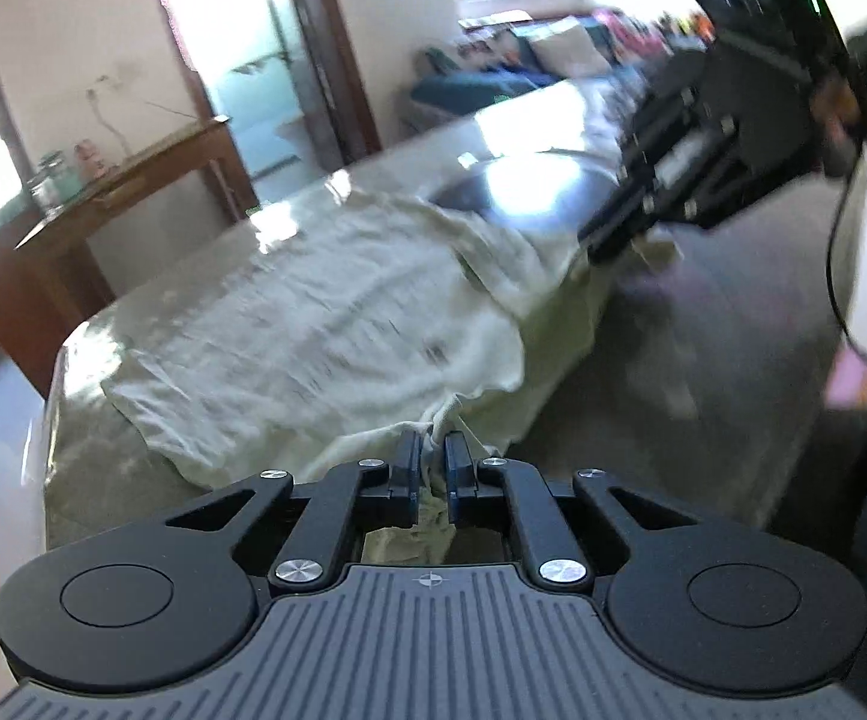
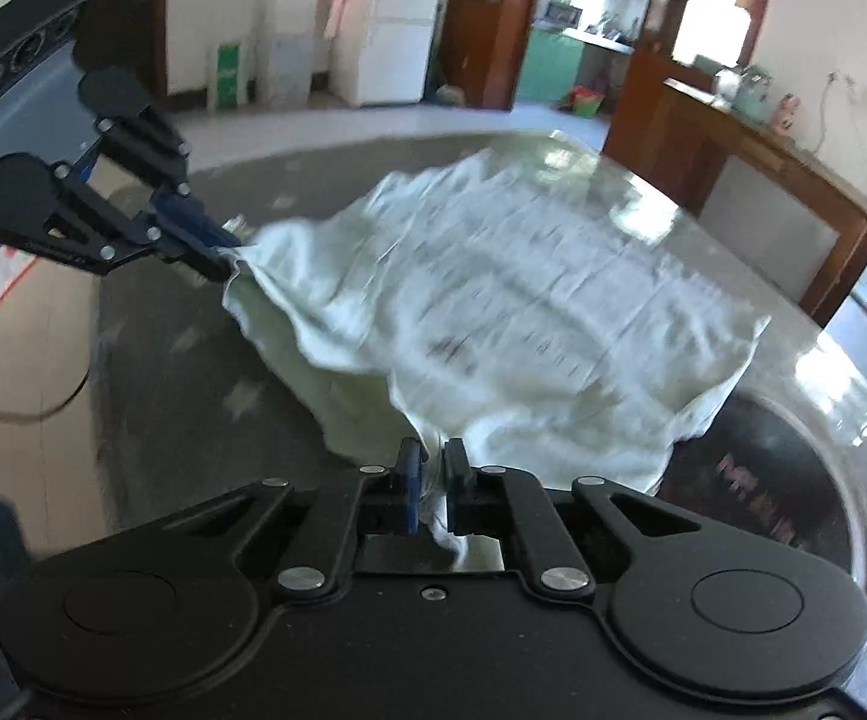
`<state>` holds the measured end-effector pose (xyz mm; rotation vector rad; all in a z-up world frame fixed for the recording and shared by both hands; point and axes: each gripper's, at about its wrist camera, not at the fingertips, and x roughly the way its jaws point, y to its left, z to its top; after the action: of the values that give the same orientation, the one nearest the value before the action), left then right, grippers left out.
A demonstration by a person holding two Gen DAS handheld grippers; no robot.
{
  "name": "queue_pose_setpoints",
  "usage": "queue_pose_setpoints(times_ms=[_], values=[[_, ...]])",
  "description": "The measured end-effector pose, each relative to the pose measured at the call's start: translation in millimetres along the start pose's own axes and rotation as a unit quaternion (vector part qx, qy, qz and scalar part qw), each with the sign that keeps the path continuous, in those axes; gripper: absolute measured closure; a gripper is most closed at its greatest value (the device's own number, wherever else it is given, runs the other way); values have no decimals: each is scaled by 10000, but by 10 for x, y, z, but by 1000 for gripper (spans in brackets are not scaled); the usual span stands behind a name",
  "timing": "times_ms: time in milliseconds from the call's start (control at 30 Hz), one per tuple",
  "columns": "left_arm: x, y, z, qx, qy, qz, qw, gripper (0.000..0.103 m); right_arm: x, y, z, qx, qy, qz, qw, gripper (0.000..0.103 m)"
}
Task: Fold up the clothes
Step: 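Grasp the T-shirt edge with the left gripper while the right gripper grasps the sleeve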
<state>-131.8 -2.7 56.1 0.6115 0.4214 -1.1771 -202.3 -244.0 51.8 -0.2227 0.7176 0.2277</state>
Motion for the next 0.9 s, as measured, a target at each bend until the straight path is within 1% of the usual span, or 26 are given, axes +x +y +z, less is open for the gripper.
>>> queue_pose_setpoints(times_ms=[67, 167, 200, 233, 300, 367, 400, 500, 533, 567, 600, 633, 667, 733, 833, 900], values=[[113, 138, 99, -216, -57, 71, 9997, 94, 59, -110, 73, 89, -48, -37, 9999, 95], [370, 389, 203, -654, 16, 116, 9978, 94, 214, -332, 158, 322, -65, -36, 9995, 95], [430, 442, 215, -722, 37, 149, 9973, 94, 306, -430, 172, 430, -26, -7, 9991, 95], [535, 519, 223, -831, 111, 174, 9963, 94, 393, -499, 169, 513, -5, -36, 9987, 98], [732, 657, 220, -1077, 259, 182, 9937, 94, 555, -627, 134, 661, 133, -64, 9977, 98], [952, 763, 183, -1333, 489, 143, 9898, 94, 686, -733, 79, 848, 251, -55, 9961, 98], [992, 774, 171, -1353, 528, 153, 9893, 94, 745, -799, 30, 980, 303, -22, 9947, 98], [1062, 758, 126, -1332, 554, 172, 9894, 94, 656, -875, -39, 1178, 163, -70, 9929, 96], [1069, 743, 110, -1313, 545, 179, 9897, 94, 603, -892, -56, 1239, 107, -56, 9922, 90], [1074, 735, 102, -1305, 539, 183, 9898, 94, 499, -885, -73, 1266, 24, -2, 9920, 78], [1075, 736, 102, -1308, 537, 185, 9898, 94, 356, -810, -93, 1158, -51, 6, 9933, 71], [1077, 739, 97, -1324, 532, 187, 9896, 94, 262, -722, -111, 1011, -82, -21, 9948, 57], [1077, 741, 91, -1350, 524, 190, 9893, 93, 202, -626, -136, 883, -68, -26, 9961, 51], [1071, 738, 85, -1390, 504, 210, 9888, 93, 91, -444, -179, 642, -39, -31, 9979, 51], [1042, 715, 79, -1343, 430, 274, 9896, 93, 46, -175, -233, 312, -20, -31, 9995, 51], [986, 678, 70, -1270, 372, 341, 9906, 92, 86, 40, -292, -52, 43, -169, 9998, 51]])
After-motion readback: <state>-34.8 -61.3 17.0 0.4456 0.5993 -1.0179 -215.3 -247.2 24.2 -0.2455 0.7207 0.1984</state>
